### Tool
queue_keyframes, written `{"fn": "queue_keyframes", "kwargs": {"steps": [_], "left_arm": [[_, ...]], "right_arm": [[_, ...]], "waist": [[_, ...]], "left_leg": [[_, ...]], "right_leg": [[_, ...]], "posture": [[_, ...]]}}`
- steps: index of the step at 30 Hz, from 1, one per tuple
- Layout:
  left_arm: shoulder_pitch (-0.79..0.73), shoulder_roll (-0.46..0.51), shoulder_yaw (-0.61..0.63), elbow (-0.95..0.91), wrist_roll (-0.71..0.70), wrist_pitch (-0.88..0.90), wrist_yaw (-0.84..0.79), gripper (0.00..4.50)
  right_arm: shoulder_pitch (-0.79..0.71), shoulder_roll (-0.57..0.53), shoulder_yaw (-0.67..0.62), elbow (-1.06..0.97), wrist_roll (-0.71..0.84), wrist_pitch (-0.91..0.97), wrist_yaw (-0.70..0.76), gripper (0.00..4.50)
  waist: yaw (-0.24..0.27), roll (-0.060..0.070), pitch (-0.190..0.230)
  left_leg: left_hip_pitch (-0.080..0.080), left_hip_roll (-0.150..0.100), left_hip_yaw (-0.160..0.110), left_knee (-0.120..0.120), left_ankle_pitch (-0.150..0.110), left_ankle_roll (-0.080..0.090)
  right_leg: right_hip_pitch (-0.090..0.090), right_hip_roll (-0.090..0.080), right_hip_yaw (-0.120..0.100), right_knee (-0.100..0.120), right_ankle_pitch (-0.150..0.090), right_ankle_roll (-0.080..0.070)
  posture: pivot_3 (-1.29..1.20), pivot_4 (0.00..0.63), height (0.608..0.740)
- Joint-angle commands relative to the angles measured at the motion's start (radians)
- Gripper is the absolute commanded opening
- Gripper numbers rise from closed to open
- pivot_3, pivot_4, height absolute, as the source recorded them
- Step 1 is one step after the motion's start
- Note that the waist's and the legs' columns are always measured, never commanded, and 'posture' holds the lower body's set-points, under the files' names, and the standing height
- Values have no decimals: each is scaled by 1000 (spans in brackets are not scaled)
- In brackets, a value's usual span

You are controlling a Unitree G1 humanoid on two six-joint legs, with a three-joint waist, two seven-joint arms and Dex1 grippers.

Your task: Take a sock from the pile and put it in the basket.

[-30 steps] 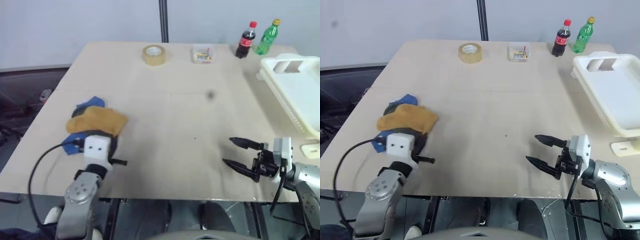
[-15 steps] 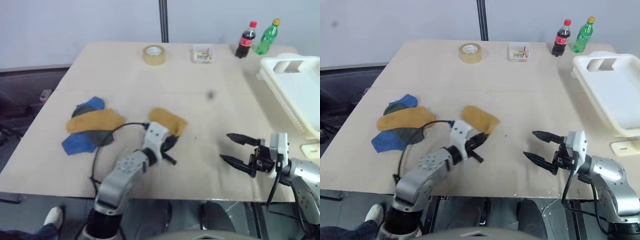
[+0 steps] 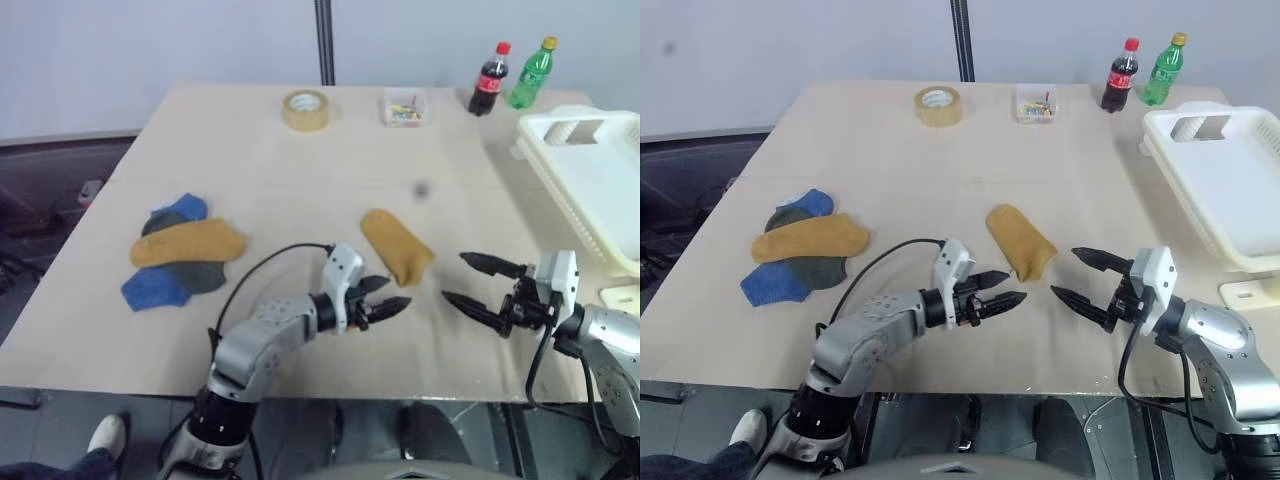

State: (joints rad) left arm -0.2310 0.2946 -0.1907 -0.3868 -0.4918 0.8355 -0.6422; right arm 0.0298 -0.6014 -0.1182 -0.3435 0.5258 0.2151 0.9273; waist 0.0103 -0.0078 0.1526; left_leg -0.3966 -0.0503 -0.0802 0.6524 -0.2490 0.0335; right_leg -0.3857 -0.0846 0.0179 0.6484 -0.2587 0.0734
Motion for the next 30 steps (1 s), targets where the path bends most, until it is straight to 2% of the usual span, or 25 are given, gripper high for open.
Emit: {"fn": "queue_keyframes", "kwargs": {"steps": [1,4,8,12,14,19,23,26,30], "left_arm": [[5,79,104,-77,-74,2,-57,3182],[3,146,154,-45,-33,-64,-52,3182],[28,203,234,-28,-71,-116,-107,3182],[-6,256,188,102,119,-336,-93,3182],[-71,237,167,199,173,-411,-75,3182],[-363,102,89,640,255,-550,-118,3182],[-534,11,83,896,256,-592,-182,3182],[-614,-17,66,1040,276,-618,-254,3182],[-706,-34,22,1222,347,-671,-319,3182]], "right_arm": [[-94,27,68,-25,-74,20,-79,3700],[-200,36,154,9,-179,74,-144,3700],[-360,89,276,71,-276,214,-225,3700],[-485,166,343,160,-348,324,-305,3700],[-512,167,364,176,-376,350,-310,3700],[-501,118,379,116,-391,410,-273,3700],[-473,89,369,41,-389,480,-282,3700],[-440,82,353,-31,-380,565,-309,3700],[-389,86,322,-157,-368,714,-364,3700]], "waist": [[-5,0,0],[-7,1,1],[-11,1,1],[-12,1,1],[0,1,1],[23,0,2],[2,-1,2],[-21,-1,2],[-41,-2,2]], "left_leg": [[0,0,0,0,1,-1],[0,0,0,0,2,-3],[0,-1,0,0,2,-3],[-1,-1,0,-1,2,-4],[-1,-1,0,-1,2,-4],[-5,-5,-3,1,3,-4],[-10,-9,-2,1,3,-4],[-22,-9,-1,8,3,-4],[-22,-10,-2,9,3,-4]], "right_leg": [[-1,0,0,0,0,0],[-1,0,0,1,0,0],[-1,0,0,1,0,0],[-3,0,0,1,0,0],[-4,0,0,1,0,0],[-4,-1,-3,2,0,0],[-10,-2,-1,3,0,0],[-25,-2,-1,12,0,1],[-25,-1,1,15,0,1]], "posture": [[0,150,738],[0,150,738],[0,150,738],[0,150,738],[0,150,738],[0,150,738],[0,150,738],[0,150,738],[0,150,738]]}}
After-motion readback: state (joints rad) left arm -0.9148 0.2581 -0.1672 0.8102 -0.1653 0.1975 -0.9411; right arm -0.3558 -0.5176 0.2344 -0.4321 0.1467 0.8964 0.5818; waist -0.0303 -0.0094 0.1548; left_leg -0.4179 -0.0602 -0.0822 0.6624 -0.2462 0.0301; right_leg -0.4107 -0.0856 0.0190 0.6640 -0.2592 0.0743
